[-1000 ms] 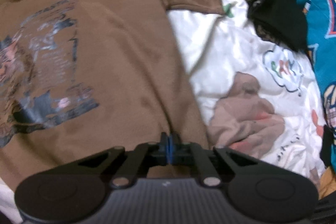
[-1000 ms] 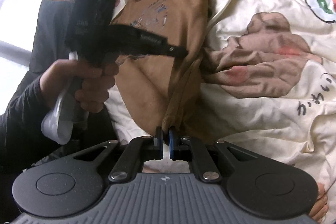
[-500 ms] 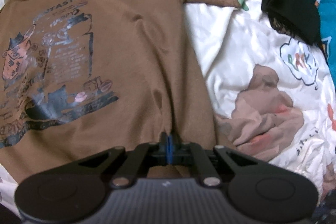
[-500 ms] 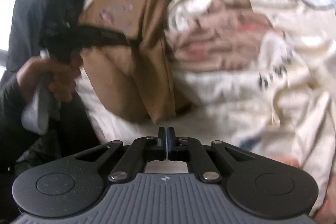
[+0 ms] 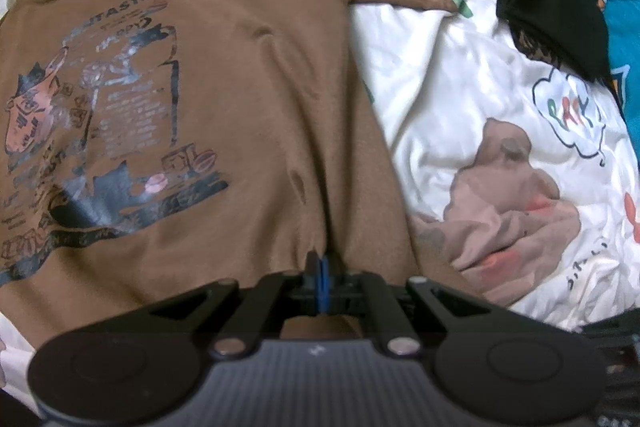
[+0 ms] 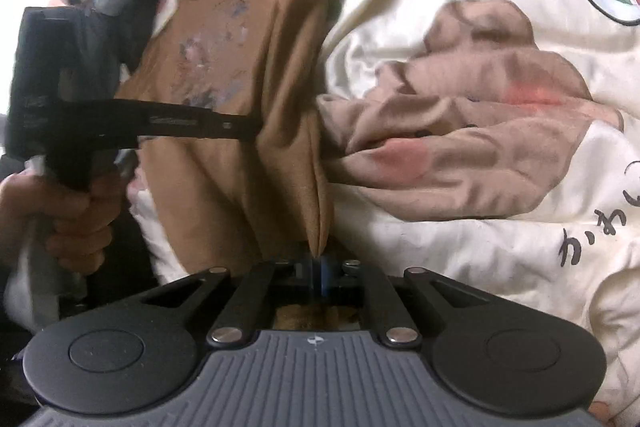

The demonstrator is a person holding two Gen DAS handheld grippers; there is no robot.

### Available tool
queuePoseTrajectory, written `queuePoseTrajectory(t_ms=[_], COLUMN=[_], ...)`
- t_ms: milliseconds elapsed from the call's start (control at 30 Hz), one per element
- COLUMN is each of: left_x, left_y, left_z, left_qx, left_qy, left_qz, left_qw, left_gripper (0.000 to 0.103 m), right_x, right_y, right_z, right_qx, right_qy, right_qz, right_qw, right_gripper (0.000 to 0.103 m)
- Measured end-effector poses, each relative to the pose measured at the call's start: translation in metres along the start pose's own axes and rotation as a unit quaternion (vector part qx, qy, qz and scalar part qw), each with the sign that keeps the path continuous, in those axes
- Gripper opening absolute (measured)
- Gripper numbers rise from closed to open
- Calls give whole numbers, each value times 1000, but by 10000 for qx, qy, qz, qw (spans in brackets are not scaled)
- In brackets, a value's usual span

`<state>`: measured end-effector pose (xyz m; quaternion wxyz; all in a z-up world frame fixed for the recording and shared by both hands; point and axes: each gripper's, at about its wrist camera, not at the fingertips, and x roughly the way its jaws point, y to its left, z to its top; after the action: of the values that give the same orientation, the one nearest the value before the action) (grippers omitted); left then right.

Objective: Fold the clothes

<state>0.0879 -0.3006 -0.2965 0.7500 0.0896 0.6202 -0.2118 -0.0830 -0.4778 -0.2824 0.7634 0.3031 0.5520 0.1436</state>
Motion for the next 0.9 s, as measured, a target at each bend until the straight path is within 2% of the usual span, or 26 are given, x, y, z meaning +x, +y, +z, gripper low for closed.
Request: queuePoseTrajectory(t_ms=[67,233,467,900], left_x=[-1,0,8,1], left_y=[0,-7,-19,-21], left_z=[1,2,7,11], left_qx=[6,104,179,193], left_qy=[10,13,79,32], left_qz=[-72,-184,-216,-339], left_qw=[10000,9998,9996,9992], left_gripper=[1,2,2,14], right_x=[-16,-52,-58,-54], right_y=[5,8,9,-42], right_z=[-2,-5,-15,-10], right_qx=[-90,163,398,856], right_qy=[-101,-299,-368,-583], right_qz=[51,211,219,-622], right_qw=[9999,9992,9983,9927], right_gripper=[0,0,0,0])
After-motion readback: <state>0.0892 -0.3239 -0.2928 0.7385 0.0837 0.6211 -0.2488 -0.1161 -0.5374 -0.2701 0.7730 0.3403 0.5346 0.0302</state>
